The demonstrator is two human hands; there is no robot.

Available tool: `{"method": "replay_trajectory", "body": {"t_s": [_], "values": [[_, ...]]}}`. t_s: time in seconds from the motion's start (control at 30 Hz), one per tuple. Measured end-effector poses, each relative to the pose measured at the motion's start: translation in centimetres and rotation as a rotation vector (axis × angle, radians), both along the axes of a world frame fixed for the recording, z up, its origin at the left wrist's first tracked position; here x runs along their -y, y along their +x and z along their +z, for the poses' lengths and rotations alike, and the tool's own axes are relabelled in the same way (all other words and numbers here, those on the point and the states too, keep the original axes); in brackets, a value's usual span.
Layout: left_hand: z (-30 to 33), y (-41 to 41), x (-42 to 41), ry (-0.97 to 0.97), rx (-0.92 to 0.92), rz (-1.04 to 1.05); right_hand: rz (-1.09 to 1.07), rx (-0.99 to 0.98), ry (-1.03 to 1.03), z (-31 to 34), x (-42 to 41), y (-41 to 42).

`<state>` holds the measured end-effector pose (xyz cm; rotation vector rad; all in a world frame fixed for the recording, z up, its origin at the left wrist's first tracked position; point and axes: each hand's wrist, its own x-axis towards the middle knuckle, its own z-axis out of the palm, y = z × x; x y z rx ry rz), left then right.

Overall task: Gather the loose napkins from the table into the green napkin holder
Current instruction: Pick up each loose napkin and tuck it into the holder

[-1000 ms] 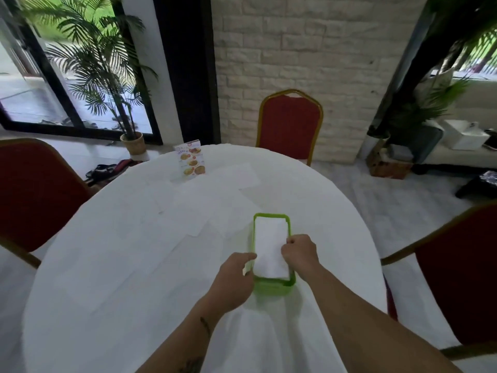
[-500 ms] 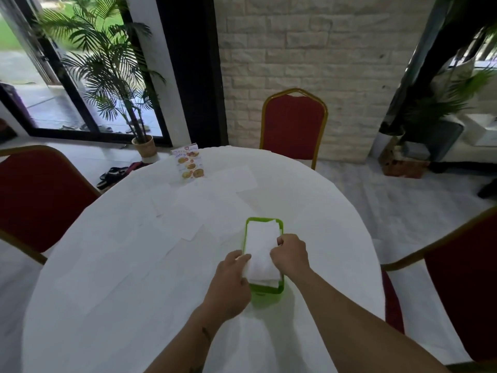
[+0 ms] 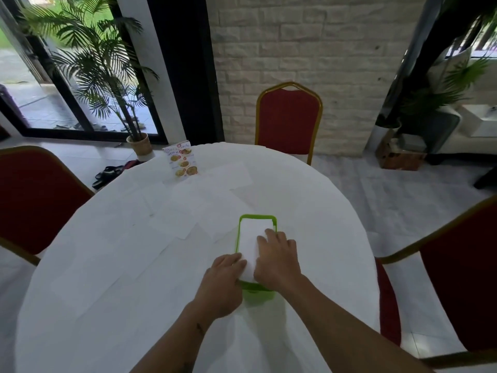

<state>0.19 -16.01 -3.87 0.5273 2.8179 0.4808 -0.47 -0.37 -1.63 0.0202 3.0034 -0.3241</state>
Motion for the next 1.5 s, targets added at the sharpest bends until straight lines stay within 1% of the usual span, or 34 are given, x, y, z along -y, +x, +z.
{"method": "replay_trajectory", "body": {"t_s": [0.07, 0.1, 0.2, 0.27, 0.37, 0.47, 0.53, 0.6, 0.73, 0.87, 1.0, 1.07, 1.17, 1.23, 1.4, 1.5], "values": [[-0.1, -0.1, 0.2, -0.029, 0.011, -0.015, 0.120, 0.083, 0.038, -1.1, -0.4, 0.5], [-0.2, -0.1, 0.3, -0.032, 0.029, -0.015, 0.146, 0.117, 0.047, -1.5, -0.5, 0.8], [-0.1, -0.2, 0.2, 0.019, 0.069, -0.013, 0.143, 0.125, 0.045, -1.7, -0.6, 1.1], [0.2, -0.2, 0.5, 0.113, 0.062, 0.003, 0.112, 0.129, 0.022, -0.9, -0.3, 0.6], [0.5, -0.1, 2.4, 0.317, 0.049, 0.147, 0.048, 0.126, -0.078, 0.7, 1.1, -0.4], [0.7, -0.2, 6.0, 0.495, 0.033, 0.341, 0.046, 0.066, -0.191, 1.6, 4.1, -1.1], [0.8, -0.2, 8.9, 0.556, 0.032, 0.455, 0.066, 0.049, -0.258, 1.8, 6.8, -1.4], [0.7, -0.3, 12.3, 0.576, 0.043, 0.542, 0.069, 0.056, -0.305, 1.8, 9.7, -1.7], [-0.2, -0.8, 19.6, 0.567, 0.106, 0.685, 0.047, 0.127, -0.352, 1.3, 16.0, -1.9], [-1.6, -1.2, 26.1, 0.500, 0.099, 0.768, 0.044, 0.220, -0.352, 0.3, 21.5, -1.6], [-4.0, -1.5, 31.2, 0.274, 0.041, 0.730, 0.029, 0.296, -0.371, -0.8, 25.5, -1.3], [-4.9, -1.4, 33.0, 0.146, 0.046, 0.708, 0.022, 0.326, -0.365, -1.4, 27.1, -1.0], [-6.4, -1.2, 34.8, 0.042, 0.057, 0.650, 0.004, 0.355, -0.338, -2.3, 28.6, -0.6], [-7.2, -1.1, 35.6, 0.026, 0.026, 0.611, 0.000, 0.373, -0.299, -2.8, 29.1, -0.2], [-7.9, -2.2, 36.8, 0.107, -0.094, 0.591, -0.034, 0.420, -0.248, -3.3, 29.2, 0.7], [-8.0, -2.5, 37.2, 0.101, -0.134, 0.565, -0.055, 0.452, -0.245, -3.6, 29.1, 1.3]]}}
